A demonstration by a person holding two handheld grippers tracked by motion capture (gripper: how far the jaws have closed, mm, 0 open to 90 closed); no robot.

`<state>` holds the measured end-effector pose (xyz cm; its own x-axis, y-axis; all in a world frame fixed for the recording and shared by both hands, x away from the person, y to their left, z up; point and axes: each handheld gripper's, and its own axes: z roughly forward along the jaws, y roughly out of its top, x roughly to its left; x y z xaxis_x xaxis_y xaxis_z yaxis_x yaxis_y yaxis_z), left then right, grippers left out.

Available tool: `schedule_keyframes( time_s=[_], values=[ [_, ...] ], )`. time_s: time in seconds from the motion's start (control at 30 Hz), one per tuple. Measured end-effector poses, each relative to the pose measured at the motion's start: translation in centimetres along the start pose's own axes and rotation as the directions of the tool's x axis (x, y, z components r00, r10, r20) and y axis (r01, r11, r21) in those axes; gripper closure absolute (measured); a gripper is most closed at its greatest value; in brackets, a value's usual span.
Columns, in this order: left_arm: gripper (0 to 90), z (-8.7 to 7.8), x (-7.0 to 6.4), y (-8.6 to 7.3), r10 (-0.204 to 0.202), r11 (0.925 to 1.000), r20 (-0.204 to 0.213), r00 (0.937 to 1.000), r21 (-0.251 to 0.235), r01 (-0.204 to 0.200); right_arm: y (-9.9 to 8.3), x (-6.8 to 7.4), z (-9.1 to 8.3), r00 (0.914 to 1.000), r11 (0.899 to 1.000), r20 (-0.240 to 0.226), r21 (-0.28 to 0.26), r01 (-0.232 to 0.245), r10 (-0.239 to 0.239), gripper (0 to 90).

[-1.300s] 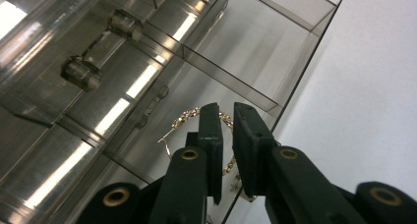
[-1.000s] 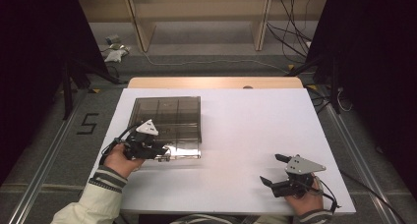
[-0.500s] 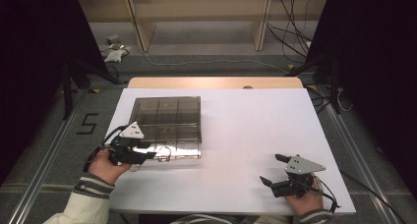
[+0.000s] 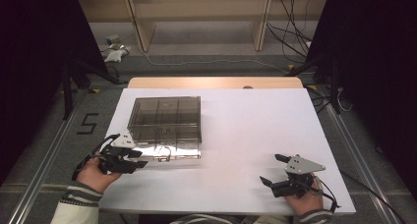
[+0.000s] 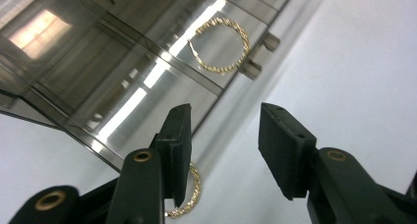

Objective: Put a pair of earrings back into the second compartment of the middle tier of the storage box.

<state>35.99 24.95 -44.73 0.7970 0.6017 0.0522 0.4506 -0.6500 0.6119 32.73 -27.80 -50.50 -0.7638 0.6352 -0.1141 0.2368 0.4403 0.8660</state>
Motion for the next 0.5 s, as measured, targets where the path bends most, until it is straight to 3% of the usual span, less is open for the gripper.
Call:
schedule_keyframes(
  time_s=[0.13, 0.5],
  values=[
    [55.4, 0.2, -0.1, -0.3, 0.022, 0.9992, -0.014, 0.9997, 0.033, -0.022, 0.0, 0.0, 0.0, 1.0000, 1.000, 0.000, 0.001, 0.000, 0.000, 8.1],
    [57.0, 0.6, -0.1, -1.7, 0.018, 0.9960, 0.002, 0.9998, 0.088, -0.018, 0.0, 0.0, 0.0, 1.0000, 1.000, 0.000, 0.001, 0.002, -0.002, 8.1]
  ],
)
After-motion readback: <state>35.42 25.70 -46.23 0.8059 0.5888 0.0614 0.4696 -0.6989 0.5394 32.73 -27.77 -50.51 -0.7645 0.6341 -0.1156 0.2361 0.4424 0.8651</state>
